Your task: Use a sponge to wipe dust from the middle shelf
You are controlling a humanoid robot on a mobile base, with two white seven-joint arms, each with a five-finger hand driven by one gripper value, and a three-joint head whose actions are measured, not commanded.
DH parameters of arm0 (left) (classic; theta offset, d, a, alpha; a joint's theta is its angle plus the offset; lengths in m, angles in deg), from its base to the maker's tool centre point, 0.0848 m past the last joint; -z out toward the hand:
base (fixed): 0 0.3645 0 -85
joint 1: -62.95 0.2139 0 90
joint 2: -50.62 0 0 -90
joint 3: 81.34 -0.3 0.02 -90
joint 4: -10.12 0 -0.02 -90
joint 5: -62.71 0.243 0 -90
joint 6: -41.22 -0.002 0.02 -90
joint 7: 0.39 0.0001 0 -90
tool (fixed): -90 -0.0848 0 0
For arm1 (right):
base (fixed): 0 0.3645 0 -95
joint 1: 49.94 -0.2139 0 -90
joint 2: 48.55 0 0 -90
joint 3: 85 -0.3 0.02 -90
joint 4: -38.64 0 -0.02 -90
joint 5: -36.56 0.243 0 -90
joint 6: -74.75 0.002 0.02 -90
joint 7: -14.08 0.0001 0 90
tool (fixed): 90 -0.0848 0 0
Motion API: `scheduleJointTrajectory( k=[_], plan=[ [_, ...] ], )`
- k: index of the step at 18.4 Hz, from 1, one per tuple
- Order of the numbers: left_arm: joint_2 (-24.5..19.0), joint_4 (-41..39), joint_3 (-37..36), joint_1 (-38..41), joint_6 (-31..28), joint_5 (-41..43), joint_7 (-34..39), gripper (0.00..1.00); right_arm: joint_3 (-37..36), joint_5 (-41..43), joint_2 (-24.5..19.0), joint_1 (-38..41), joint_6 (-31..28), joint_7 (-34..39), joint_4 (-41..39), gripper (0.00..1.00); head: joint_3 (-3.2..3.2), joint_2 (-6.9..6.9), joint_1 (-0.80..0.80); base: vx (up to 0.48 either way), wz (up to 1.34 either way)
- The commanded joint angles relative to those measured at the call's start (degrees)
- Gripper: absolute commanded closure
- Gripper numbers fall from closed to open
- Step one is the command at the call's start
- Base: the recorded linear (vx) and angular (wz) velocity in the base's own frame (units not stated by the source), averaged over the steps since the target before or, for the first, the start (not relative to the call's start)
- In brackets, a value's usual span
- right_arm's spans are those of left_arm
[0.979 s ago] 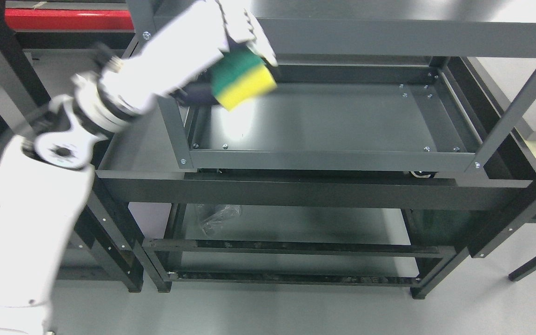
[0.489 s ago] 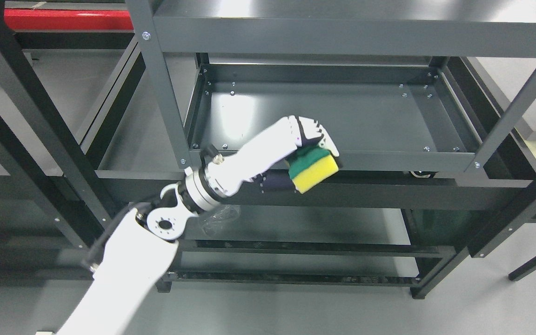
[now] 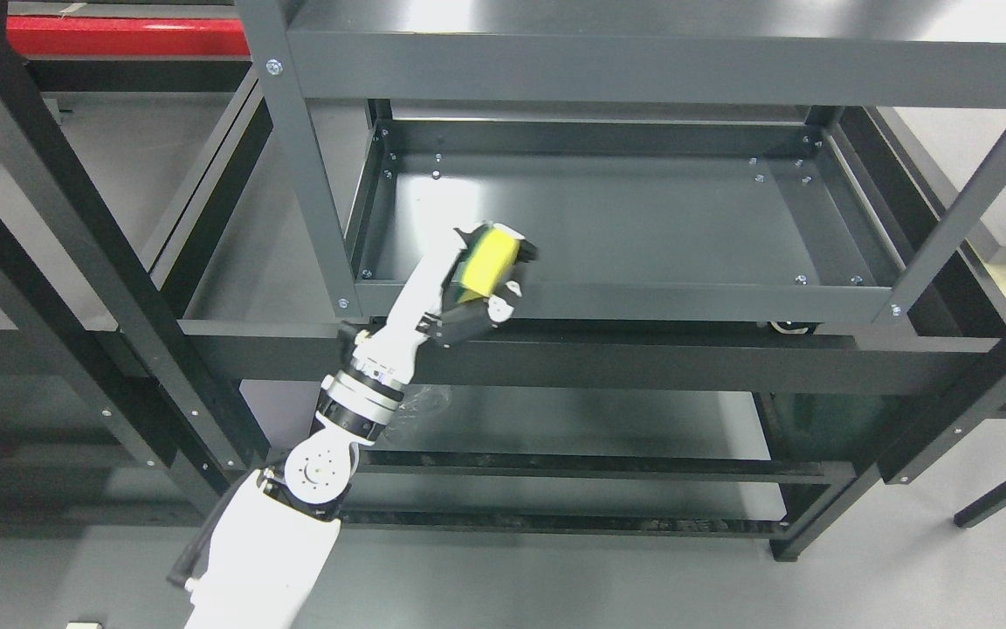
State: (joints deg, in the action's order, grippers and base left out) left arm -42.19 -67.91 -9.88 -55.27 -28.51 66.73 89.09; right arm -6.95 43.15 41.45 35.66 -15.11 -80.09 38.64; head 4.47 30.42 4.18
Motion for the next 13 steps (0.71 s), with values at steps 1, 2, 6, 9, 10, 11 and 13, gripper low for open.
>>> scheduleJointTrajectory(
  k=[1, 2, 6, 9, 10, 11, 13],
  plan=[
    [1.8, -17.8, 5.8, 7.6, -11.1, -2.0, 3.5, 0.93, 0.0, 0.0, 1.0, 0.0, -4.2, 0.0, -1.0, 0.00, 0.00, 0.00, 0.00, 0.000, 0.00],
    [1.8, -20.4, 5.8, 8.0, -14.4, -2.4, 3.9, 0.93, 0.0, 0.0, 1.0, 0.0, -4.2, 0.0, -1.0, 0.00, 0.00, 0.00, 0.00, 0.000, 0.00],
    [1.8, -22.8, 6.3, 10.1, -16.8, -5.7, 6.1, 0.93, 0.0, 0.0, 1.0, 0.0, -4.2, 0.0, -1.0, 0.00, 0.00, 0.00, 0.00, 0.000, 0.00],
    [1.8, -22.7, 8.1, 11.8, -16.6, -12.7, 5.8, 0.94, 0.0, 0.0, 1.0, 0.0, -4.2, 0.0, -1.0, 0.00, 0.00, 0.00, 0.00, 0.000, 0.00],
    [1.8, -22.7, 10.2, 12.0, -16.6, -13.7, 5.3, 0.95, 0.0, 0.0, 1.0, 0.0, -4.2, 0.0, -1.0, 0.00, 0.00, 0.00, 0.00, 0.000, 0.00],
    [1.8, -22.7, 12.2, 12.1, -16.5, -13.9, 4.6, 0.95, 0.0, 0.0, 1.0, 0.0, -4.2, 0.0, -1.0, 0.00, 0.00, 0.00, 0.00, 0.000, 0.00],
    [1.8, -22.7, 13.6, 12.1, -15.9, -14.0, 4.1, 0.95, 0.0, 0.0, 1.0, 0.0, -4.2, 0.0, -1.0, 0.00, 0.00, 0.00, 0.00, 0.000, 0.00]
  ],
)
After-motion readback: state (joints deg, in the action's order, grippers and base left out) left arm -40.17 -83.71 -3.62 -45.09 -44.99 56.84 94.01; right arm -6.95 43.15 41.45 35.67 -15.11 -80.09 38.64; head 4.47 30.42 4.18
